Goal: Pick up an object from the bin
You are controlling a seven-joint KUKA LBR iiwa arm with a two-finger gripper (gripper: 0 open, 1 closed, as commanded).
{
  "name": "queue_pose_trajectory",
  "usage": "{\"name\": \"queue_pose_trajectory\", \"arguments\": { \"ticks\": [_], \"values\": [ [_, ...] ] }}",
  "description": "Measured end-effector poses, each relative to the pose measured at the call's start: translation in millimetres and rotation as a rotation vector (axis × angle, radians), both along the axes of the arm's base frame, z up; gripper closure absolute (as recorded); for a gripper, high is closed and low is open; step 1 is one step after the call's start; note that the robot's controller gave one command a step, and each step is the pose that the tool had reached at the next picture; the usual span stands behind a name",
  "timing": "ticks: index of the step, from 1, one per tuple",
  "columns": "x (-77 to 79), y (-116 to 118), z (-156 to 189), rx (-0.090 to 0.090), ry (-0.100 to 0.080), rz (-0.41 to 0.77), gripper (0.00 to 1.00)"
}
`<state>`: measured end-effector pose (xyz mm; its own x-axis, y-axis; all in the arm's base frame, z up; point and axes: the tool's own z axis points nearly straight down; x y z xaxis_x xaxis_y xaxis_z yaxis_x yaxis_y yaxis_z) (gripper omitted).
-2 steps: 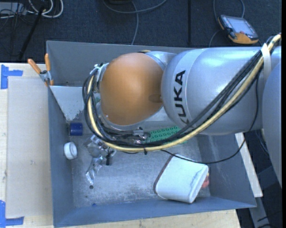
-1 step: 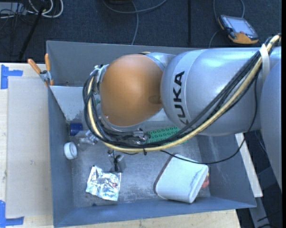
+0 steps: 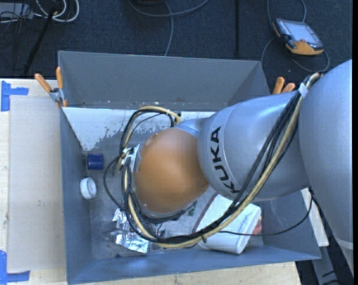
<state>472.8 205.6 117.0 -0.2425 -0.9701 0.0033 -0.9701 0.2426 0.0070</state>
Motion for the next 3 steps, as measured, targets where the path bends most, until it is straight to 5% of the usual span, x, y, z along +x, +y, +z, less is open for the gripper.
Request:
{"name": "queue_pose_trajectory", "arguments": {
  "ticks": [1,2,3],
  "values": [
    [56.1,-8.7,-48.6,0.005,-0.005,0.443,0.00],
    [56.1,-8.3,-46.8,0.005,-0.004,0.440,1.00],
    [23.8,-14.0,70.8,0.005,-0.012,0.497,1.00]
  ]
}}
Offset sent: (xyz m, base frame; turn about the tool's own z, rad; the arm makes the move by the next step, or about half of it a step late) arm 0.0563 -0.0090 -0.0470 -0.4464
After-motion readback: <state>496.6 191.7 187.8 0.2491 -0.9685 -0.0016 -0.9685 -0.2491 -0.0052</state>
